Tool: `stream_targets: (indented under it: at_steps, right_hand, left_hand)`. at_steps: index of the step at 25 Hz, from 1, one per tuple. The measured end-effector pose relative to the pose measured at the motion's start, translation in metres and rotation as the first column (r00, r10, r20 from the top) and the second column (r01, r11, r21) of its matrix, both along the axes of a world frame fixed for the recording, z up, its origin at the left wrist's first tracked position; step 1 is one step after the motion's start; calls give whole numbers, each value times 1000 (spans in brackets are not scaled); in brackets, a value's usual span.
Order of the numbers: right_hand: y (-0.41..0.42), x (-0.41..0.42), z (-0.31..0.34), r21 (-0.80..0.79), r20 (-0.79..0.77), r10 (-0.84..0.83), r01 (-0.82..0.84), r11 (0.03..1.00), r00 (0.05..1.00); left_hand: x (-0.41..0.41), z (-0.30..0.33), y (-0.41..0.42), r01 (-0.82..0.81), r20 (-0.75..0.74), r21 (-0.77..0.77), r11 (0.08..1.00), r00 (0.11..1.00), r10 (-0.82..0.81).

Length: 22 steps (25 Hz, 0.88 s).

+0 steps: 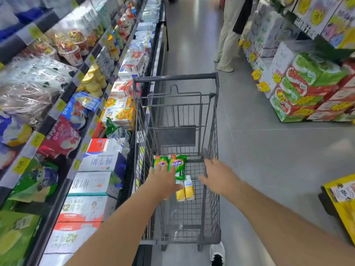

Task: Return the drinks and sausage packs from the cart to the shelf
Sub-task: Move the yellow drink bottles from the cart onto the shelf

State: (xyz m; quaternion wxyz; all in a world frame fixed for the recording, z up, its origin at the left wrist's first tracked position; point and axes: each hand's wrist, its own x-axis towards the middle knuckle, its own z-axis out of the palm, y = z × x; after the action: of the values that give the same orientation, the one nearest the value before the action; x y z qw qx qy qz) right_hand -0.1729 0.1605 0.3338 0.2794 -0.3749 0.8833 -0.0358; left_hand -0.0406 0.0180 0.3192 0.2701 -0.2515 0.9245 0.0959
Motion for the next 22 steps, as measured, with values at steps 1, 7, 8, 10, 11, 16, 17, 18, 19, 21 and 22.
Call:
stream_targets:
  at_steps: [1, 7, 8, 10, 11, 16, 17, 18, 19, 21, 22]
  right_hand:
    - [-8, -9, -17, 1, 61, 0, 0, 1000, 998]
    - [-60, -48, -135, 52, 277, -93, 82, 995, 956]
    - [-69, -49, -158, 75, 300, -131, 114, 991, 945]
    - [-83, -47, -205, 121, 347, -223, 193, 974, 911]
    - [-88, -45, -226, 145, 362, -274, 236, 961, 891]
    - [-114, -33, -331, 234, 354, -458, 397, 887, 815]
    - [-115, -33, -345, 245, 342, -495, 433, 868, 799]
    - [-115, -33, -357, 244, 320, -523, 465, 851, 790]
    - [-114, -33, -366, 238, 298, -542, 489, 839, 785]
    - [-112, -30, -388, 243, 289, -543, 488, 838, 788]
    - [-111, -28, -398, 253, 297, -545, 486, 836, 784]
  left_hand:
    - [-7, -17, 0, -33, 26, 17, 999, 999, 33]
    - [-40, -129, -18, -299, 128, 167, 940, 951, 280]
    - [-44, -151, -21, -341, 141, 198, 919, 938, 317]
    - [-46, -196, -26, -427, 164, 265, 865, 903, 396]
    - [-46, -215, -27, -466, 172, 288, 836, 884, 434]
    - [-43, -313, -39, -571, 153, 416, 708, 811, 564]
    - [-44, -330, -39, -613, 163, 434, 660, 774, 612]
    - [-45, -343, -39, -652, 175, 438, 619, 737, 653]
    - [-48, -353, -39, -682, 193, 441, 584, 707, 680]
    - [-54, -374, -36, -703, 214, 471, 533, 677, 704]
    - [-59, -379, -34, -712, 220, 491, 502, 659, 720]
